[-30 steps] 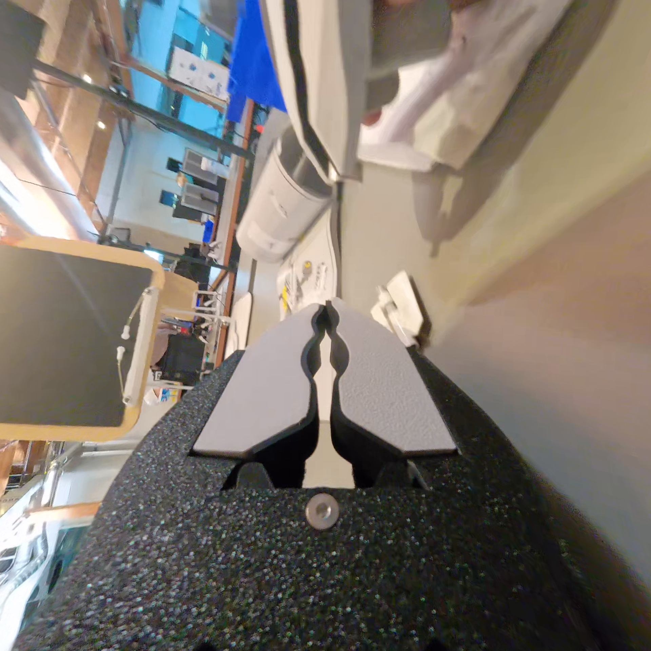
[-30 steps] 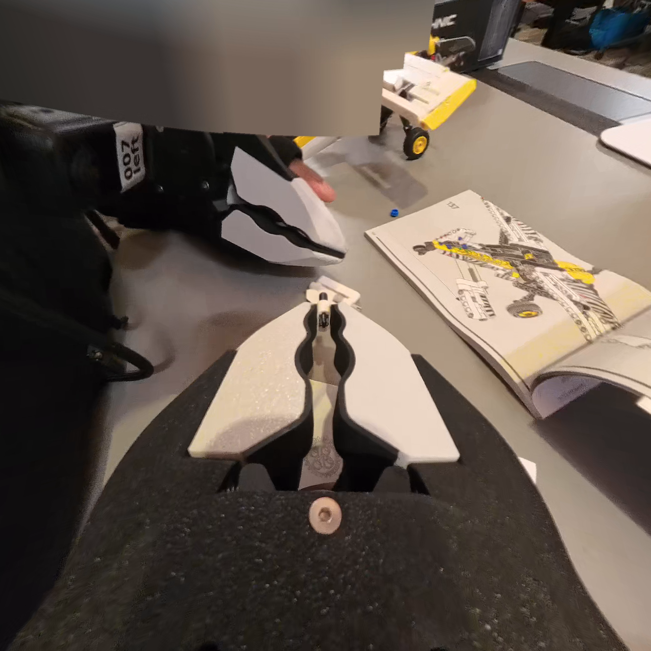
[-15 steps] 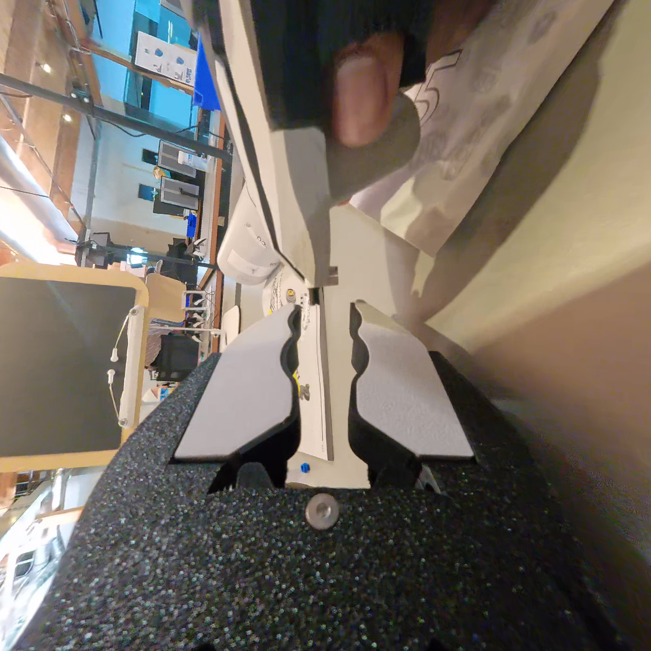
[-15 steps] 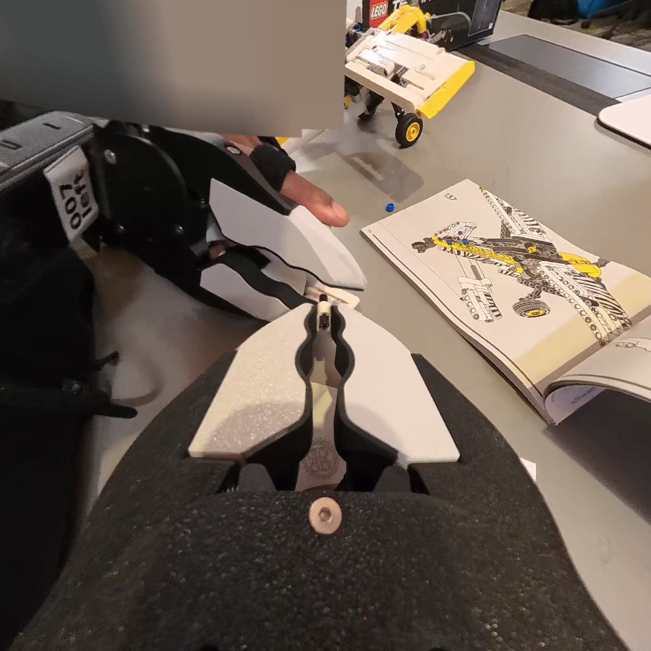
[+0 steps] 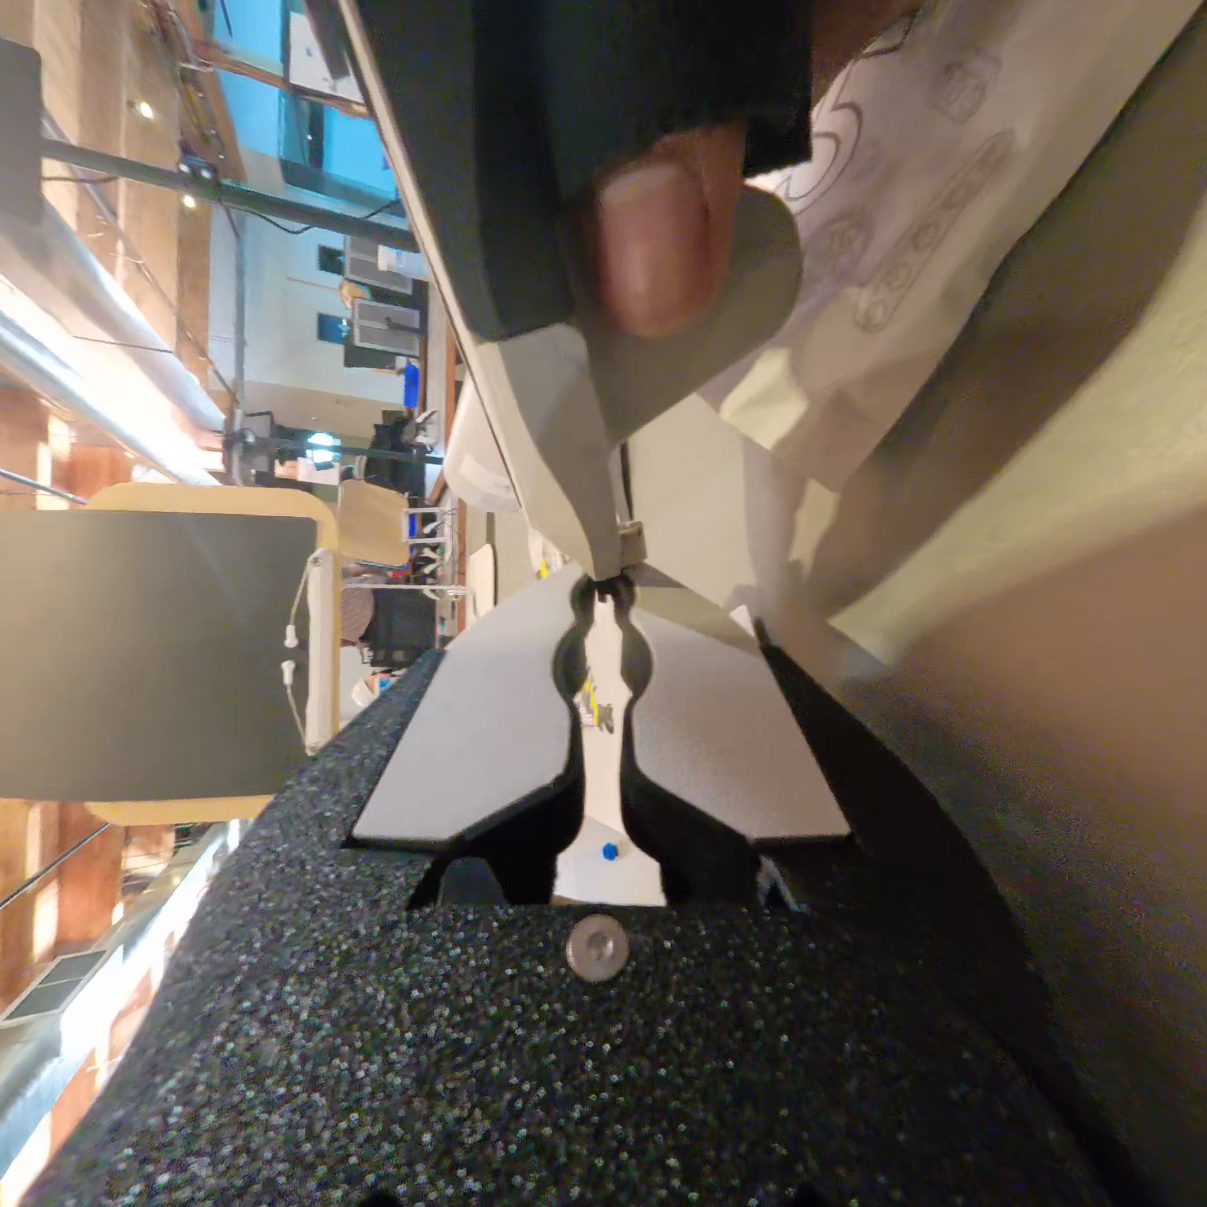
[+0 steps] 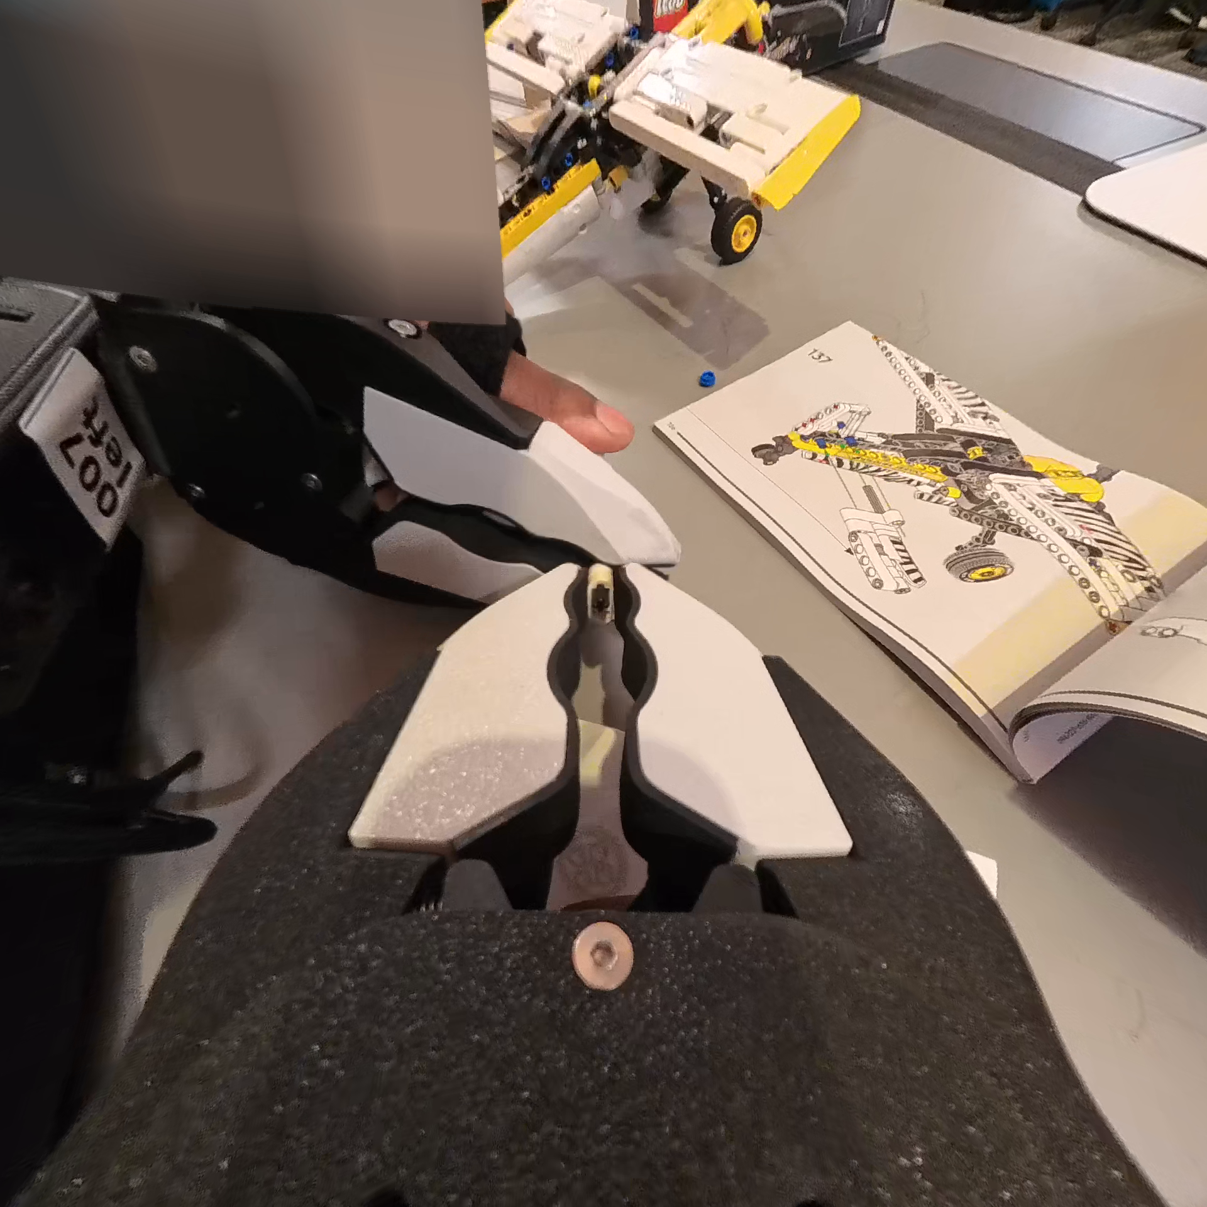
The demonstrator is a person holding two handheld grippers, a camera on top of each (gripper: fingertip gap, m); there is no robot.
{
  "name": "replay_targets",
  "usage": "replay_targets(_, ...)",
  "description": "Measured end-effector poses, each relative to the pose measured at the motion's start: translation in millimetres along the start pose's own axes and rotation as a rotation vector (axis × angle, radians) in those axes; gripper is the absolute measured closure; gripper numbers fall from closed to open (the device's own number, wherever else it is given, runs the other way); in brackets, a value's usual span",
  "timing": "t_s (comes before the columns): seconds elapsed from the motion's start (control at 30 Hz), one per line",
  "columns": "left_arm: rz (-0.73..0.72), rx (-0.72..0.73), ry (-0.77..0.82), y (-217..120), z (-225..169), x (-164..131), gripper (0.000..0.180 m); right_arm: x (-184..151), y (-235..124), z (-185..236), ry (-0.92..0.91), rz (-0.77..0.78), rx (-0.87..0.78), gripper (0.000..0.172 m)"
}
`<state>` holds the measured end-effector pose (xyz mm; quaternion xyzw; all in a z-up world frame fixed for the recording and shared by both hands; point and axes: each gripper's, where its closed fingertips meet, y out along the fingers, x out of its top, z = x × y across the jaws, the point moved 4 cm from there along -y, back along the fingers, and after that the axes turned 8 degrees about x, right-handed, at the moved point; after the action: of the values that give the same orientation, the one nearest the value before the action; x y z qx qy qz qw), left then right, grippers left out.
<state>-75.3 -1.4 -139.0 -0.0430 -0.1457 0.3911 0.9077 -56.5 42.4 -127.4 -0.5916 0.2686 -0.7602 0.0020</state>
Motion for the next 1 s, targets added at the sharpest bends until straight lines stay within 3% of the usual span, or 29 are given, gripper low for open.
replay_targets(0.43,-0.076,-0.018,-0.042,-5.2,1.0,0.1,0.178,-0.4,-2.5,7.7,-0.087,0.015,0.039,0.165)
replay_targets(1.0,-0.162,-0.017,-0.076,-8.8,-0.7,7.9,0.178,-1.1,-11.7,12.7,-0.062,-0.026,0.126,0.165)
